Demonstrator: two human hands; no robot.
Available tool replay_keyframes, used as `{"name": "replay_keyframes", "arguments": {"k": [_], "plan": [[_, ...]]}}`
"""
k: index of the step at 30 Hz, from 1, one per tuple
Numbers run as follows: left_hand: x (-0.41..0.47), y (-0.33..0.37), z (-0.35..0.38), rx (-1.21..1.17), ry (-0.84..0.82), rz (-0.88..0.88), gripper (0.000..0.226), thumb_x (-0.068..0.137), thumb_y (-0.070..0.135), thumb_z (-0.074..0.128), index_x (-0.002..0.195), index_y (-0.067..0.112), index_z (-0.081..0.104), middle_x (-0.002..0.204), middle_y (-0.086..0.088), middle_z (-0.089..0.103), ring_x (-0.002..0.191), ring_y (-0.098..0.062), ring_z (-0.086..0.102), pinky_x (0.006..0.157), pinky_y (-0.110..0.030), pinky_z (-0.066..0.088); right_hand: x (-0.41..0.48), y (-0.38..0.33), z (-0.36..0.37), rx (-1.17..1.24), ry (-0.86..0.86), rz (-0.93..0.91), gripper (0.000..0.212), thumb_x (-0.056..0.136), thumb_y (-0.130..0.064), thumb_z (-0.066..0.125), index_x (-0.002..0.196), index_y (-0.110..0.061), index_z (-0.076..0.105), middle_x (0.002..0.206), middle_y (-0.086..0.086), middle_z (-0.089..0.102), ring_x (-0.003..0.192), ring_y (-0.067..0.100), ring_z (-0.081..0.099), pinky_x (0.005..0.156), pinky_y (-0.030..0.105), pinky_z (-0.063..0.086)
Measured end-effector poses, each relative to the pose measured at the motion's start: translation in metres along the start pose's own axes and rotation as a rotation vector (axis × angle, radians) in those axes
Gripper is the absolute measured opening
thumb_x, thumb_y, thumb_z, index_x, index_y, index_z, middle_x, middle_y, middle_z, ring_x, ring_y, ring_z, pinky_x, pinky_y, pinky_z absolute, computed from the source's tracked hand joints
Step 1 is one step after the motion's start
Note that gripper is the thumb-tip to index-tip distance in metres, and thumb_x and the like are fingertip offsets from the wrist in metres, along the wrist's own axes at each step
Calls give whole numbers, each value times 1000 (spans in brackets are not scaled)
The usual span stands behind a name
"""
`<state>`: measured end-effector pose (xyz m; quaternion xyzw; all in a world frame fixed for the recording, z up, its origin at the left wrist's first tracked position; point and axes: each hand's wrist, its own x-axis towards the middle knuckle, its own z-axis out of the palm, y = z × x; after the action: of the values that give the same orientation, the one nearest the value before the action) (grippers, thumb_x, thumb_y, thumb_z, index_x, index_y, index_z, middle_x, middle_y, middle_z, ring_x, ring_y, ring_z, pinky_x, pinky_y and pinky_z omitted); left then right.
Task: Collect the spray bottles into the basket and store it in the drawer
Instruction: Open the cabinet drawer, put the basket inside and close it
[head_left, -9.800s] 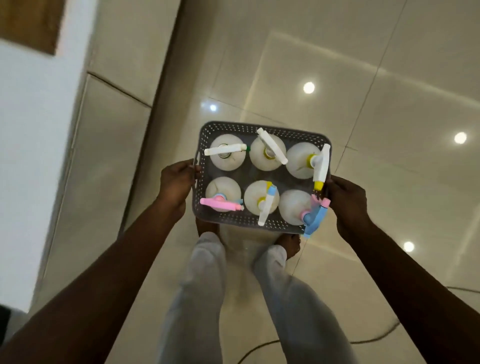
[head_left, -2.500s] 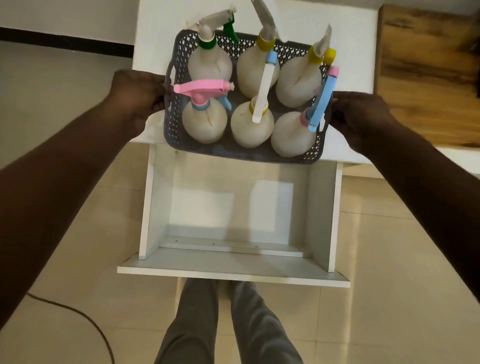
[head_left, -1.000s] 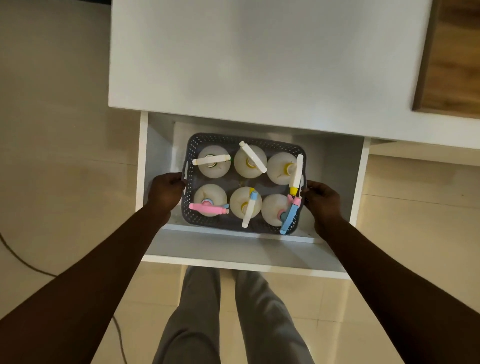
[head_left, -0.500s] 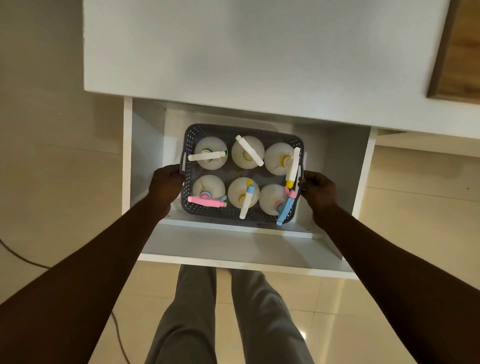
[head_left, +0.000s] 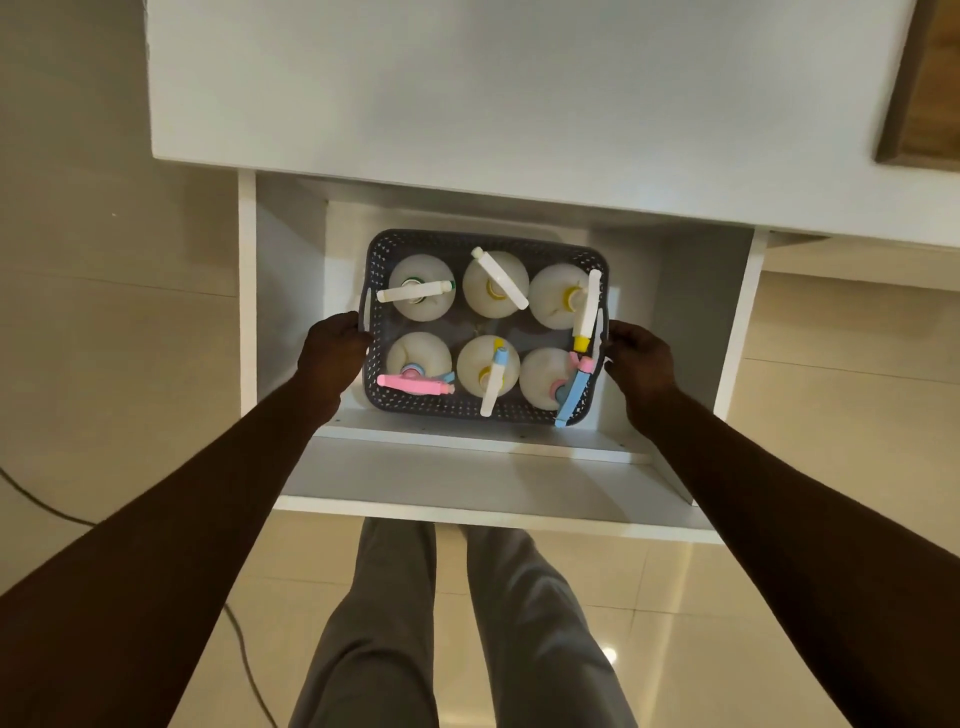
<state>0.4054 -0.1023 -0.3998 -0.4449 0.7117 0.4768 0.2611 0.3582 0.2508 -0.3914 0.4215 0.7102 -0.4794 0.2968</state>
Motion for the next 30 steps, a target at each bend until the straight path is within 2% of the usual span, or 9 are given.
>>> {"name": "replay_keyframes", "arguments": {"k": [2,4,8,12,16,19,22,24,30], "plan": [[-10,-1,-4,15,50,-16,33,101,14,60,134,14,66,137,-9,67,124,-28,62,105,-35,47,-11,1,-6,-5,-13,6,40,105,0,54,144,-6,60,142,16,65,131,31,61,118,49,48],[-32,-4,-16,1,119,32,42,100,11,61,142,17,60,144,-4,63,130,-22,59,104,-26,42,-30,5,-17,-72,-8,-19,47,104,1,53,150,-9,55,148,12,61,136,29,58,120,46,45],[-95,-23,-51,108,320,331,32,100,6,60,131,13,67,131,-7,68,112,-17,65,97,-15,50,-87,26,-55,-301,59,-201,41,104,-9,59,144,-16,62,145,4,65,133,21,60,108,30,43],[-149,-51,-92,207,502,450,34,98,6,63,130,17,65,112,11,53,92,0,58,74,-7,50,-140,60,-100,-442,234,-327,34,102,-16,64,136,-20,67,142,0,66,124,21,64,96,30,47],[-174,-84,-117,174,497,124,43,99,21,67,142,20,59,138,-10,57,123,-29,59,96,-37,51,-167,92,-123,-428,396,-174,39,102,-25,65,141,-20,62,155,5,56,140,29,55,106,40,48],[-178,-95,-123,-44,400,-186,44,100,23,67,142,15,60,142,-15,62,123,-31,61,106,-41,44,-169,111,-123,-283,461,110,44,102,-37,65,141,-17,62,146,12,62,133,34,59,110,46,45],[-174,-95,-126,-348,372,-286,38,97,0,65,135,-1,62,133,-24,66,114,-34,66,104,-42,48,-162,113,-113,69,470,263,27,100,-31,63,99,-5,74,105,18,75,97,32,68,90,41,52],[-171,-91,-127,-494,381,-312,36,97,-4,64,132,-6,62,129,-27,66,111,-37,69,99,-40,54,-155,106,-106,247,522,294,21,97,-16,65,77,-9,67,87,14,71,93,35,69,88,40,62],[-158,-84,-127,-552,438,-258,30,92,-5,69,122,-2,71,116,-21,73,95,-27,74,68,-22,64,-147,87,-101,423,592,327,23,92,-3,66,72,-4,57,96,16,62,98,33,65,87,42,60]]}}
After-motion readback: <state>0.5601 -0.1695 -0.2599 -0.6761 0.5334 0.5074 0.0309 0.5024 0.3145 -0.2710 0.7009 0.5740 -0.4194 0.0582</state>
